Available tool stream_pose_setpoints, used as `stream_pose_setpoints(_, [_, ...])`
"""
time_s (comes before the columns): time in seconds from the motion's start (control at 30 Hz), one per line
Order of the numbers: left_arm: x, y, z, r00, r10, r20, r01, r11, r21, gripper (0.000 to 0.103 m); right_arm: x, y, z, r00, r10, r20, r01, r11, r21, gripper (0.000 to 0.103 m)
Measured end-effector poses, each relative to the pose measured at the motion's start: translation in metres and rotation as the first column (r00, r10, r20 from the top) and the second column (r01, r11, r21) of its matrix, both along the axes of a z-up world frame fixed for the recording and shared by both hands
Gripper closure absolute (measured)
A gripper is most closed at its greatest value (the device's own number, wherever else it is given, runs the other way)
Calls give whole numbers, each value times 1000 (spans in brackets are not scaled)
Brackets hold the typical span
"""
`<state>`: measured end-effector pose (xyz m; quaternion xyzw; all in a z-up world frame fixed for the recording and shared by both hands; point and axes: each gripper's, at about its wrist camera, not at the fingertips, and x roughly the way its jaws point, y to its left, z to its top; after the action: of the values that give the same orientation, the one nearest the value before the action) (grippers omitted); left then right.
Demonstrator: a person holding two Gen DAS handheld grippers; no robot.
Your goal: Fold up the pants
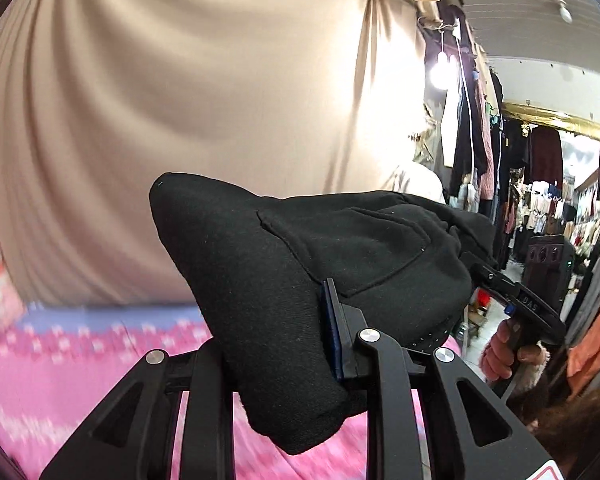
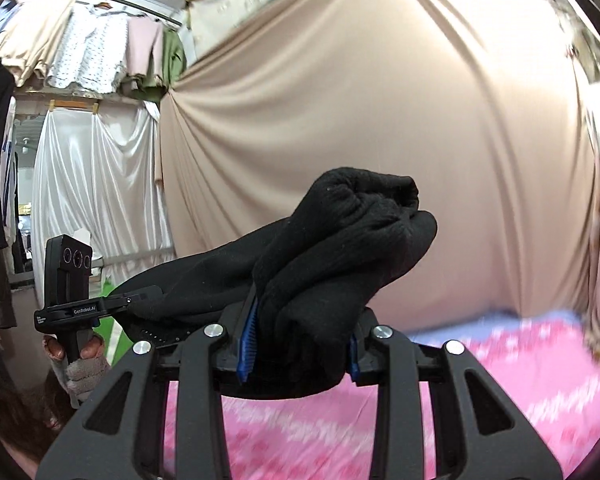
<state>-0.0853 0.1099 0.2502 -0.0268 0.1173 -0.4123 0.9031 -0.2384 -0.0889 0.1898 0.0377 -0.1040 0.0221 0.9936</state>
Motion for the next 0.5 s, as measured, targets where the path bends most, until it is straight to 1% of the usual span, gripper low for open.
stream_pose_setpoints(0.1, [18,-8,12,998,22,63,-22,1000,2,83,16,-9,14,999,-10,39,11,1000,-14,71])
stream_pose_setpoints(0.23, [50,-17,18,995,57,77,-57,998,4,81,45,-20,25,997,-27,76,29,999,-29,71])
stream_pose_setpoints(0.33, [82,-22,14,995,71,67,-71,997,4,81,78,-37,27,997,-27,72,29,999,-23,70])
stream_pose_setpoints(0.4, [109,-26,7,996,79,45,-79,997,9,81,101,-49,25,998,-22,57,23,1000,-13,70])
stream_pose_setpoints(0.47, [141,-29,-6,996,92,10,-92,996,16,76,138,-74,14,1000,-16,14,15,1000,14,68])
stream_pose_setpoints(0.5, [160,-30,-19,995,98,-20,-97,995,28,75,161,-91,2,1000,-13,-20,14,999,42,66])
